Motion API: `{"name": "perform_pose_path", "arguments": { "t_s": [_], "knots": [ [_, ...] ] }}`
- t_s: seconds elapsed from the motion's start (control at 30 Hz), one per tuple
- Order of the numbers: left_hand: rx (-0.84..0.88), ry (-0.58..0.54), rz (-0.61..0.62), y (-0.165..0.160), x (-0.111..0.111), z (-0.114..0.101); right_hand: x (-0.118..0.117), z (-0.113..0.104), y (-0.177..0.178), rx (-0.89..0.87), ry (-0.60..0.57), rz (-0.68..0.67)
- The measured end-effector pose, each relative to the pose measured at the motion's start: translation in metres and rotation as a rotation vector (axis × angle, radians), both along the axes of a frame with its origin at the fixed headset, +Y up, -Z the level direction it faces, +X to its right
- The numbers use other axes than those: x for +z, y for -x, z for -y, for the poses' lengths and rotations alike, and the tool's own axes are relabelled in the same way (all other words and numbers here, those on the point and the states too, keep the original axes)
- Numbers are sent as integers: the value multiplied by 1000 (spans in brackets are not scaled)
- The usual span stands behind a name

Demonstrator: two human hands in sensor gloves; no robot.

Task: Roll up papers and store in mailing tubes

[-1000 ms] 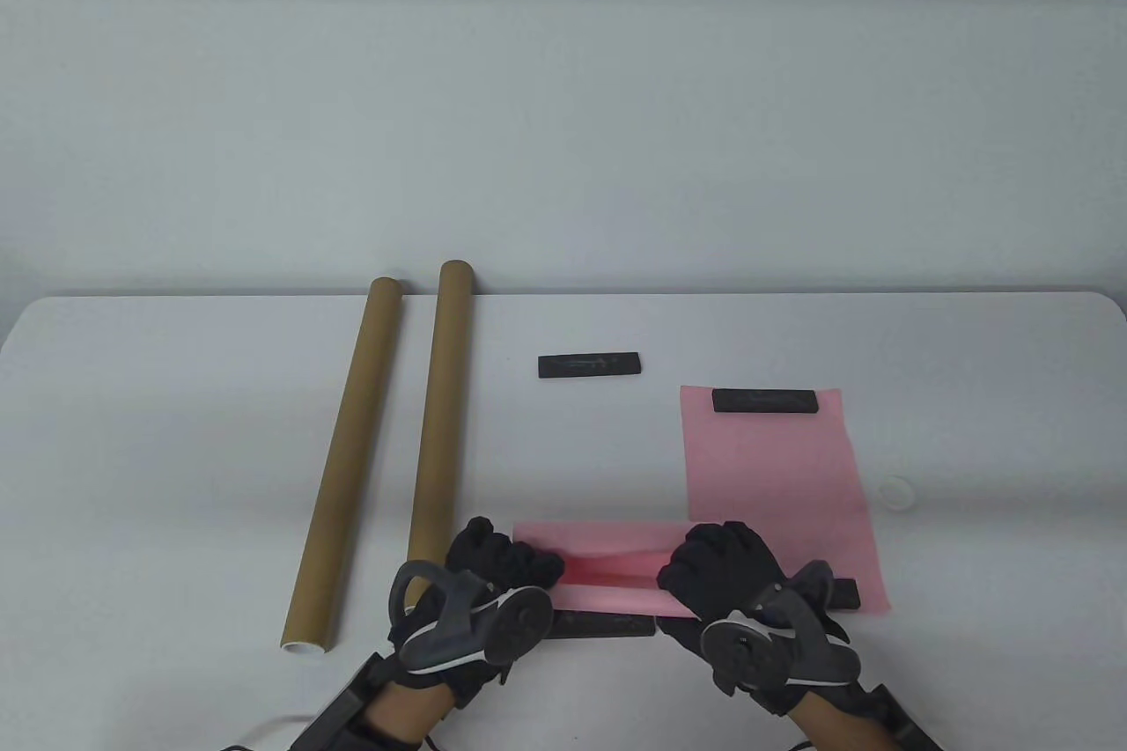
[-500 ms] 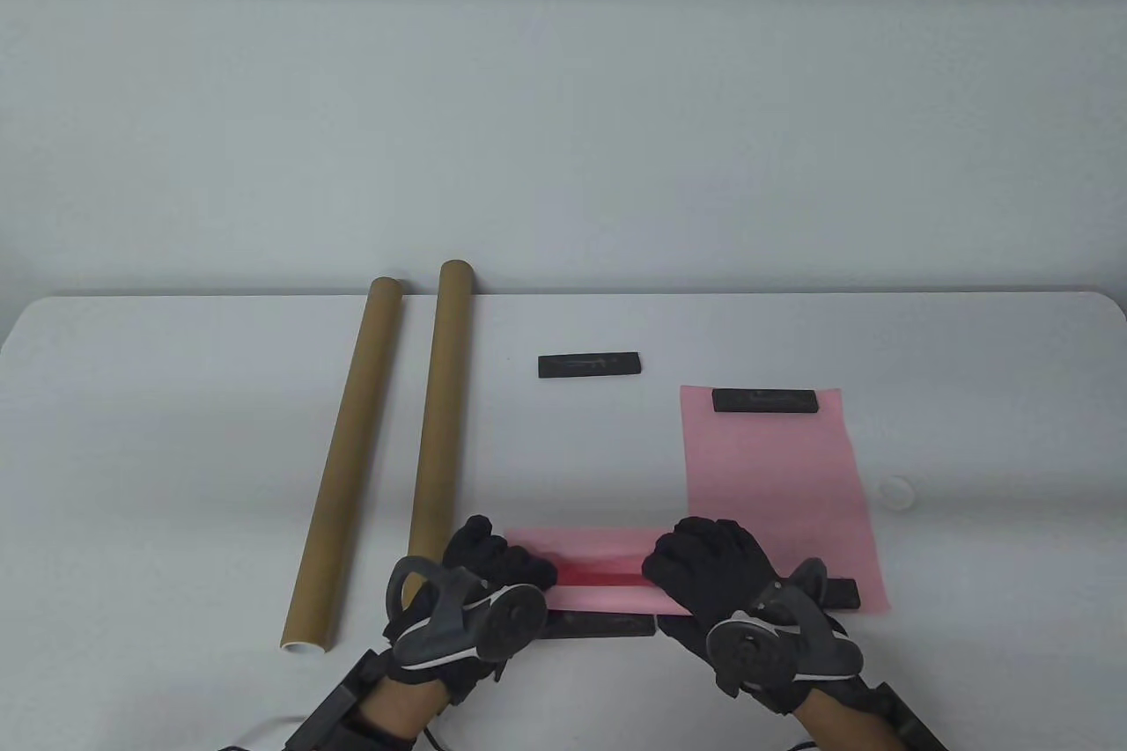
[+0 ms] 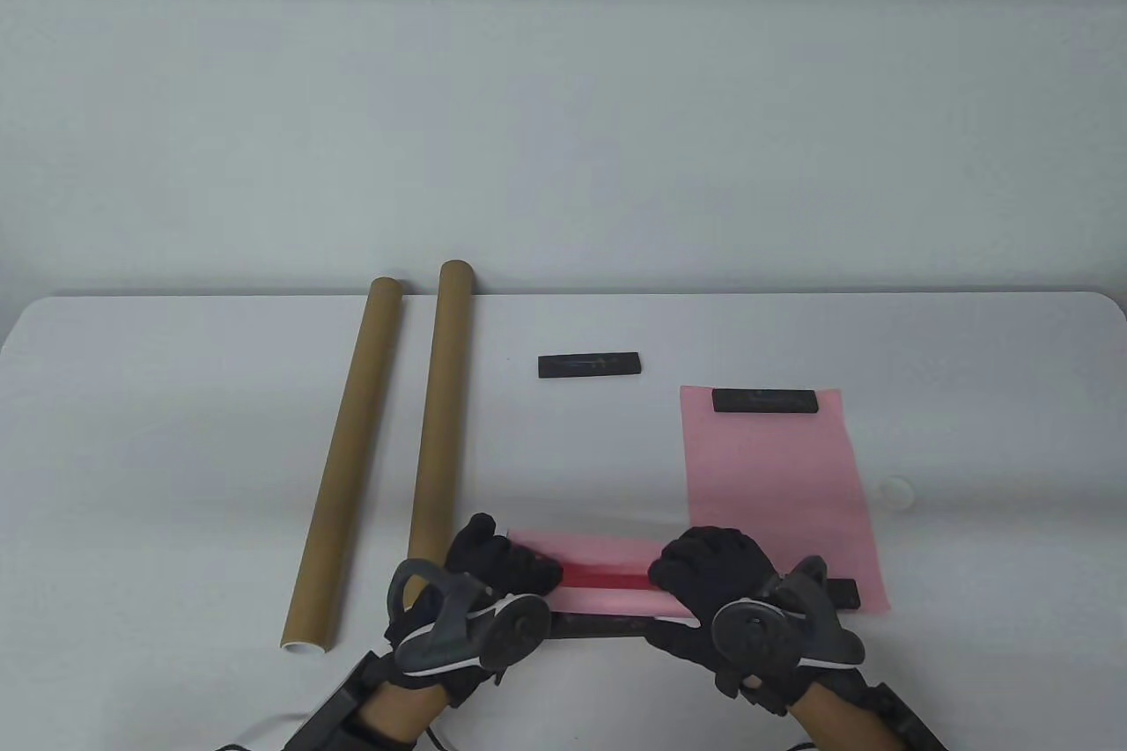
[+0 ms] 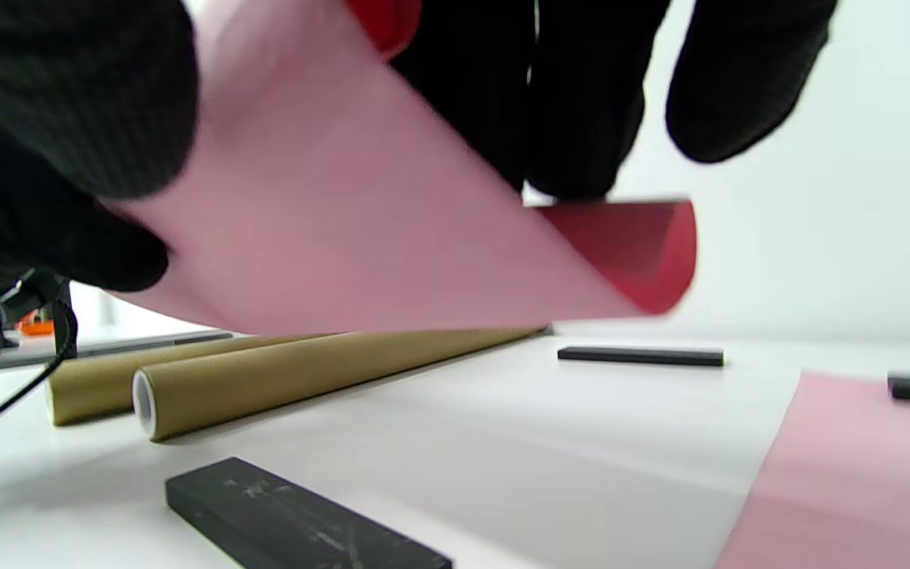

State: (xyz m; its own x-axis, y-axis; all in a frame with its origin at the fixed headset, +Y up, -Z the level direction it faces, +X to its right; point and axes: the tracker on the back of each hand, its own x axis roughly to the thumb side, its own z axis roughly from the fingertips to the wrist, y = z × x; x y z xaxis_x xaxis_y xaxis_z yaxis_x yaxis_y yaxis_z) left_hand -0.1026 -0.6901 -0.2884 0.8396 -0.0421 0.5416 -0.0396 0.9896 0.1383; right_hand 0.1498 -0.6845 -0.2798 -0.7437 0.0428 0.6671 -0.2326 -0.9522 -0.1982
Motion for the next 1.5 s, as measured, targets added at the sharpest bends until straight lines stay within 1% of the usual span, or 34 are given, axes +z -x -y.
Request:
{"name": "perform_pose_path", "arguments": {
  "t_s": [0.07, 0.2, 0.37, 0.43, 0.5, 0.53, 0.7, 0.73, 0.8, 0.97, 1.03, 1.1, 1.17, 1.3, 1.37, 1.5],
  "knots": [
    [2, 24, 2, 1, -2, 2, 3, -1, 3, 16, -29, -32],
    [-3, 31, -2, 1, -2, 3, 1, 1, 4, 0, 6, -18],
    [-11, -44, -7, -1, 2, -1, -3, 1, 0, -16, 25, 2],
    [-9, -75, -5, -2, 4, -3, -5, 0, -2, -55, 61, 2],
    [-5, -75, -1, -2, 4, -3, -5, 0, -3, -74, 76, 4],
    [1, -61, -4, -1, 3, -3, -5, 1, -4, -62, 71, 10],
    [29, 14, -5, 3, -2, 1, 0, -1, -1, -3, -44, 19],
    [27, 18, -5, 3, -3, 1, 1, -1, 0, -4, -49, 17],
    [24, 16, -7, 3, -2, 1, 1, -1, 0, -19, -33, 8],
    [-9, -75, -2, 0, 3, -3, -3, 0, -2, -43, 27, -2],
    [-3, -90, 6, -2, 5, -4, -4, 0, -3, -69, 45, -1],
    [-1, -84, 11, -2, 5, -4, -4, -1, -5, -78, 33, 9],
    [11, -47, 6, 0, 2, -3, -2, -1, -5, -75, -1, 15],
    [22, -15, 2, 2, -1, -1, 2, -1, -1, -32, -61, 15],
    [18, -12, 0, 2, -1, 0, 2, -1, 0, -31, -58, 11],
    [9, -53, 4, 1, 2, -2, -1, 1, -1, -46, -12, 9]
  ]
}}
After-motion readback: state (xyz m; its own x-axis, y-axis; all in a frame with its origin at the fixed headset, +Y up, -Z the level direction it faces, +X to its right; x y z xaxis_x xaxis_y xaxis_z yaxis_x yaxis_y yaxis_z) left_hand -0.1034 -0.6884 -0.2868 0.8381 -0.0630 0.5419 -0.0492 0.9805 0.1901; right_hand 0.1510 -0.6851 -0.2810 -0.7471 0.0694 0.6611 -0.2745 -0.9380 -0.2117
